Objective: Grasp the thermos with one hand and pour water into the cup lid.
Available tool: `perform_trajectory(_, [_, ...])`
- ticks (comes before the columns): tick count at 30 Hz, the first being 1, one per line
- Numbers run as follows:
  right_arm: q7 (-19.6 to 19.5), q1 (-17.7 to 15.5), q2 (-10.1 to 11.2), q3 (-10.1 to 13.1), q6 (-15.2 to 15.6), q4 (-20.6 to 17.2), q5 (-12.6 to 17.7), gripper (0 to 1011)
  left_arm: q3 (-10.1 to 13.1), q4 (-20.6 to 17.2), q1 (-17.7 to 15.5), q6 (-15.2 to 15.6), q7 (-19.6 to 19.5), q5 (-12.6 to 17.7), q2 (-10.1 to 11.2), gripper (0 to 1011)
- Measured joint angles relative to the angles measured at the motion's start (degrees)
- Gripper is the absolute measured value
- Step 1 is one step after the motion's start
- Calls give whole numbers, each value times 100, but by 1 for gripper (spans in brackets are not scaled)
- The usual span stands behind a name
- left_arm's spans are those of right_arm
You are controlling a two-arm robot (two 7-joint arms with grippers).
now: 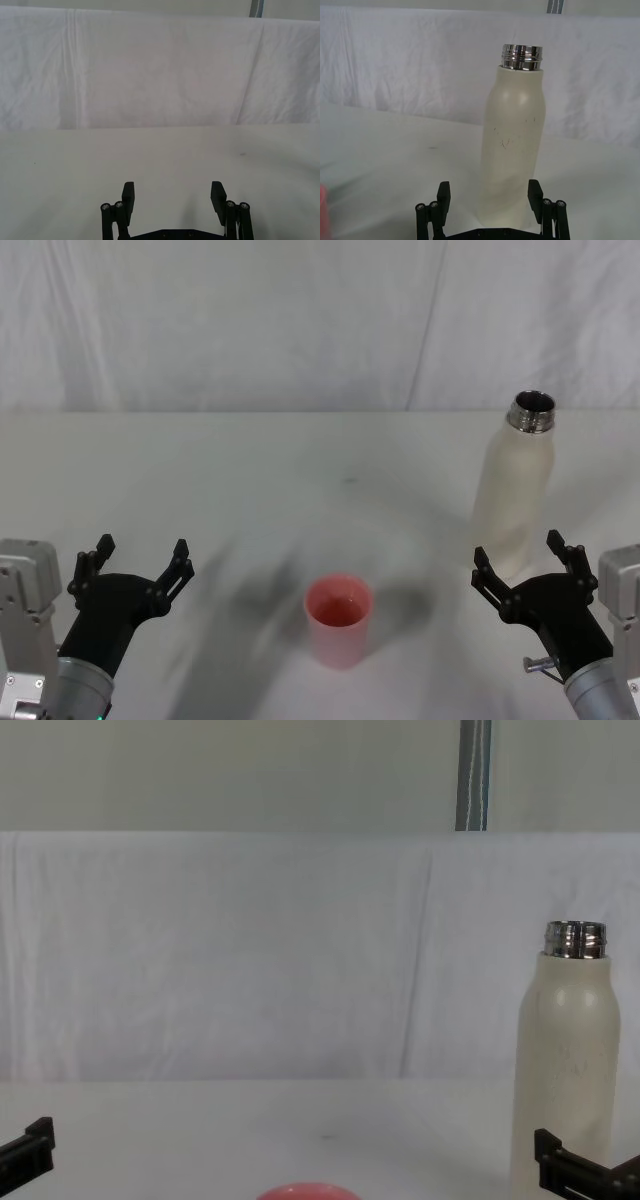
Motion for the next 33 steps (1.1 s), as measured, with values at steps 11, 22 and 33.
perform_trajectory(11, [0,0,0,0,0,0,0,1001,0,0,0,0,0,0,0,1001])
perform_trajectory(22, [0,0,0,0,0,0,0,1001,0,0,0,0,0,0,0,1001])
perform_trajectory(33, [0,0,0,0,0,0,0,1001,0,0,0,0,0,0,0,1001])
